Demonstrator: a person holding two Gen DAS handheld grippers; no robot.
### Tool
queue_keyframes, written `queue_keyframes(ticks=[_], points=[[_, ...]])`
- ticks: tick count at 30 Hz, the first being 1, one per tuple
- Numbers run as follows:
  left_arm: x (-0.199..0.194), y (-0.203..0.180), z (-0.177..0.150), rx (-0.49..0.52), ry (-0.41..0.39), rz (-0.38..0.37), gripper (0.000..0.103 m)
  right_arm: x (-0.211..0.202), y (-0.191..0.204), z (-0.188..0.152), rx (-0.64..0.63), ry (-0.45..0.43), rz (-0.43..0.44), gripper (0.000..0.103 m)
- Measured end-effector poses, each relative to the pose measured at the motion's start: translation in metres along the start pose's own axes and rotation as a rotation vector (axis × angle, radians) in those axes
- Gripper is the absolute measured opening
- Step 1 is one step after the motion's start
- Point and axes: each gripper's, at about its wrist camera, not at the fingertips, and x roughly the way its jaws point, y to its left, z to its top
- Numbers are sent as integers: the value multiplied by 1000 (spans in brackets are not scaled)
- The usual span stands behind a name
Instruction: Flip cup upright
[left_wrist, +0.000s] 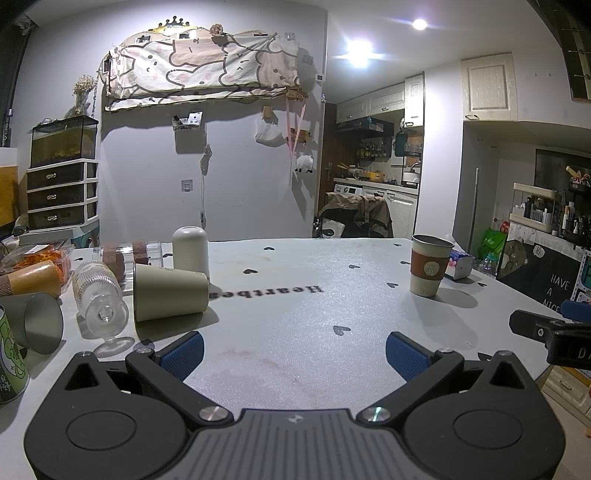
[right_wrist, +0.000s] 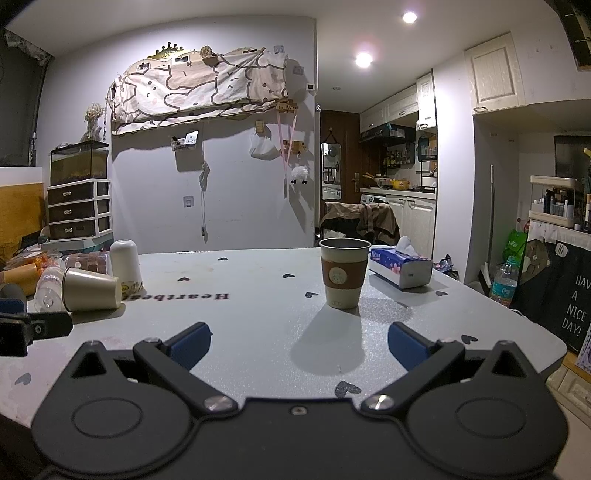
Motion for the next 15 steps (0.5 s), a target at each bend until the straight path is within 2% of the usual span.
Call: queue_keyframes(ticks=[15], points=[[0, 1, 1, -3, -1, 1, 103, 1, 0, 0, -1, 0, 0, 103]])
